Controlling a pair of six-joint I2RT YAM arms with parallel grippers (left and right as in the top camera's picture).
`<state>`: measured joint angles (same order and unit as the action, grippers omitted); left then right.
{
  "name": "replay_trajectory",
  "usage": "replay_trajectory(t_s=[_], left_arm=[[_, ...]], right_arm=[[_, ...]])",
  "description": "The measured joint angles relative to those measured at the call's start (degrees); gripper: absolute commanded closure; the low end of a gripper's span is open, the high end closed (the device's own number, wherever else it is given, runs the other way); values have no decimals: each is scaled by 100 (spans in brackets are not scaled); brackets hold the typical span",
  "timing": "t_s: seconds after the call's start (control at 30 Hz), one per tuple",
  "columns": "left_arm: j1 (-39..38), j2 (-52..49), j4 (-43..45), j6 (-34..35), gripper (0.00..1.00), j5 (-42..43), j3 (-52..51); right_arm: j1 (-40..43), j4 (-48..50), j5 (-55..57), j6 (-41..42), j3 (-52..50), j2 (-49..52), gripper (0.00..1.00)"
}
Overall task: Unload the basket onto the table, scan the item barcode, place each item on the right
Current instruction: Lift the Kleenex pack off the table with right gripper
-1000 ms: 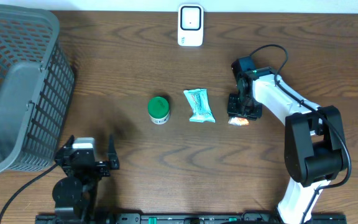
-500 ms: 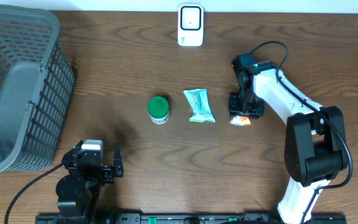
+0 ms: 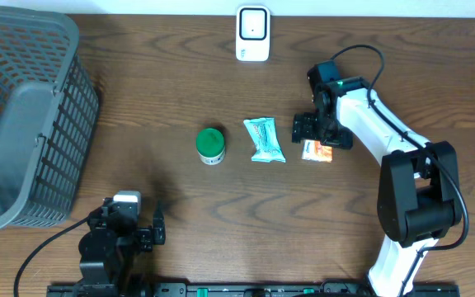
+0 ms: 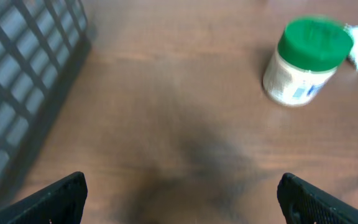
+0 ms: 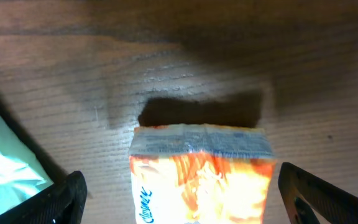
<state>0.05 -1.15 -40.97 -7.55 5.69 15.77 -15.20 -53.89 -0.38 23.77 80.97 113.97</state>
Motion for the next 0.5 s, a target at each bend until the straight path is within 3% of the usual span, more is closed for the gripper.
replay_trajectory(t_s=[0.1, 0.2, 0.4, 0.5], left_arm=[[0, 0, -216, 0, 2, 0, 0], [0, 0, -367, 0, 2, 0, 0], [0, 0, -389, 0, 2, 0, 0], [0, 0, -391, 2, 2, 0, 0]], right_arm=[[0, 170, 13, -11, -170, 0, 2], [2, 391, 120, -15, -387, 0, 8], [2, 595, 476, -46, -605, 0, 27], [2, 765, 570, -59, -605, 0, 44]])
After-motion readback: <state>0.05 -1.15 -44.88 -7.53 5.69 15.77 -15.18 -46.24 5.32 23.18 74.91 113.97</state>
